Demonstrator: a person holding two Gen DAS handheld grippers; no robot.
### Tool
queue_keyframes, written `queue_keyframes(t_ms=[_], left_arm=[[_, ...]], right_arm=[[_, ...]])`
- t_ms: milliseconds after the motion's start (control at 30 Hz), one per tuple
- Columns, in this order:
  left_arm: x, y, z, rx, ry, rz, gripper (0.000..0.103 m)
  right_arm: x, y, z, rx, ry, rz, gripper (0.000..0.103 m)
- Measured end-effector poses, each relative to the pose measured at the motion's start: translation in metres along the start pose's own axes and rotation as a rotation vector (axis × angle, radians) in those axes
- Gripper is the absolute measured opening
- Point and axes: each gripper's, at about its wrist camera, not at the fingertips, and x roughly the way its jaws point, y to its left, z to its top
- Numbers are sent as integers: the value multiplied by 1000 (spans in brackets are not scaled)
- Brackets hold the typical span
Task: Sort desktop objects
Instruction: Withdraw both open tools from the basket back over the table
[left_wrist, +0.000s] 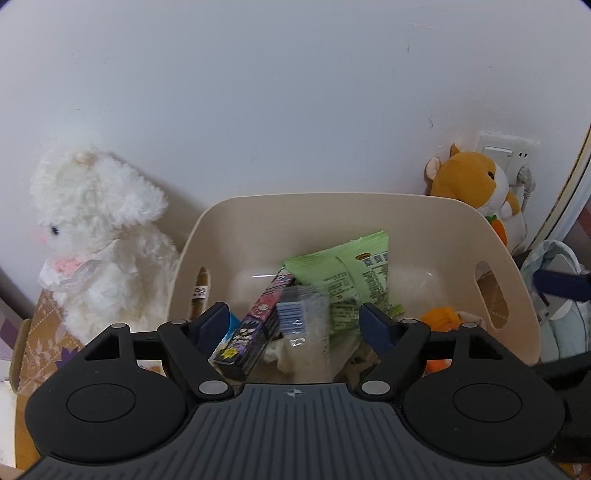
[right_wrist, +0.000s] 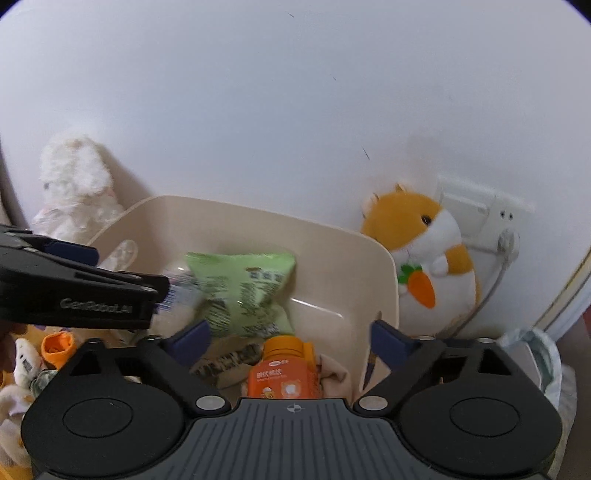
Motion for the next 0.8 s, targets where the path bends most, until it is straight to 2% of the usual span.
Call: queue_keyframes(t_ms=[167,267,433,567,800], left_arm=[[-23,17,-8,27,-13,-26,79],[-39,35,-16,20,-8,-33,79],[-64,67,-38,-2,-4,-3,80],[-77,91,-62,-10,25,35,80],[-82,128,-107,-108,119,75,80]], right_arm=[[-24,17,-5,-61,-31,13,103],[-36,21,-8,-50,-39,24,103],[-56,24,-25,-50,-50,55,103],[-66,26,-46,-72,-26,84,103],[-67,26,-87,-72,54,102,103]])
